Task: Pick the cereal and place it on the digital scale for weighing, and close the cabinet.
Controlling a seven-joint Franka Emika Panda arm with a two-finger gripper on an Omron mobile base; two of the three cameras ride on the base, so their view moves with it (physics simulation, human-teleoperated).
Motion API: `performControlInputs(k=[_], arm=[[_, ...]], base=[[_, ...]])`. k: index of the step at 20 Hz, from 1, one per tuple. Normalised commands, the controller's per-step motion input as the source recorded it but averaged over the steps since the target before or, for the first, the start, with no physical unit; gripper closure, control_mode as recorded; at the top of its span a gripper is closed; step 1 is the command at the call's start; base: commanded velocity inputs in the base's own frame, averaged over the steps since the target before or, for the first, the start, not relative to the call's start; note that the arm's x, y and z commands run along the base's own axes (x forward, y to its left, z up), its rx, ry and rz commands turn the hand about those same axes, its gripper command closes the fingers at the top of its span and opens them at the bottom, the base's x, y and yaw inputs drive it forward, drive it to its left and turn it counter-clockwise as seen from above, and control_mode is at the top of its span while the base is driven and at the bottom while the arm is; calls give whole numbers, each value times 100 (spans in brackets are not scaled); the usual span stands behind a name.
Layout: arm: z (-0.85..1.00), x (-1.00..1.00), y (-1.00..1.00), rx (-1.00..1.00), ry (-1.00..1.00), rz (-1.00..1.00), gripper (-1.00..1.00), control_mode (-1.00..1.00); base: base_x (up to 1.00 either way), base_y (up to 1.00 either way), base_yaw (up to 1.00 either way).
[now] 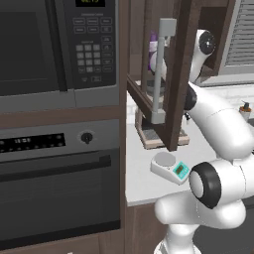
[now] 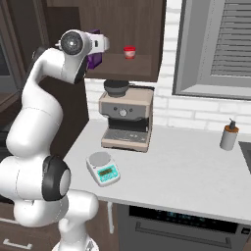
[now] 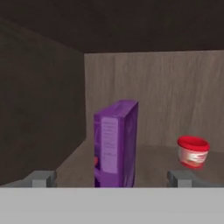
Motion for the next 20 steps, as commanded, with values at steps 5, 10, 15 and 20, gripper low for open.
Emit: performControlInputs(k=[5, 10, 15, 20], arm=[[-8, 28, 8, 0, -3, 0, -100, -100], [0, 22, 1, 0, 0, 0, -100, -100], [0, 33, 2, 0, 0, 0, -100, -100], [-1, 33, 9, 0, 0, 0, -100, -100]], base=[[0, 0, 0], [0, 0, 0], [0, 0, 0], [0, 0, 0]])
